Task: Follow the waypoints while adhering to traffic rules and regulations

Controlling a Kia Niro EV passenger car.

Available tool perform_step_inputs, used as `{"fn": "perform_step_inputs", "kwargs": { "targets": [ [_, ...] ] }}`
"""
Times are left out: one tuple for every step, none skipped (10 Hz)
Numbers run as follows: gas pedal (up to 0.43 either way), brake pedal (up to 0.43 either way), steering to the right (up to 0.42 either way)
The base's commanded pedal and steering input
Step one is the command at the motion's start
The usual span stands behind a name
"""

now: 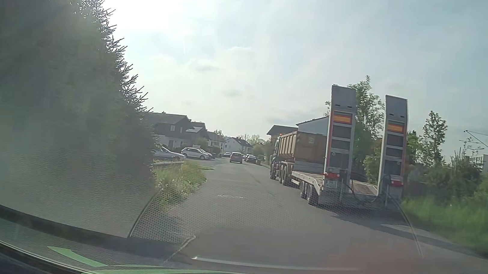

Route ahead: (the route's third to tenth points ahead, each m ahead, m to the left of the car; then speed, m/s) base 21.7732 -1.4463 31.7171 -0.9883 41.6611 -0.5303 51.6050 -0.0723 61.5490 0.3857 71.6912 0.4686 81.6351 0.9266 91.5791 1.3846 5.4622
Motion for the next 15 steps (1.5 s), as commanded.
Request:
{"fn": "perform_step_inputs", "kwargs": {
  "targets": [
    [0.079,0.0,-0.107],
    [0.079,0.0,-0.094],
    [0.079,0.0,-0.06],
    [0.079,0.0,-0.029],
    [0.079,0.0,-0.012],
    [0.087,0.0,0.003],
    [0.13,0.0,0.016],
    [0.13,0.0,0.019],
    [0.138,0.0,0.015],
    [0.15,0.0,0.011],
    [0.15,0.0,0.011],
    [0.15,0.0,0.011],
    [0.15,0.0,0.01],
    [0.15,0.0,0.008],
    [0.15,0.0,0.005]
  ]
}}
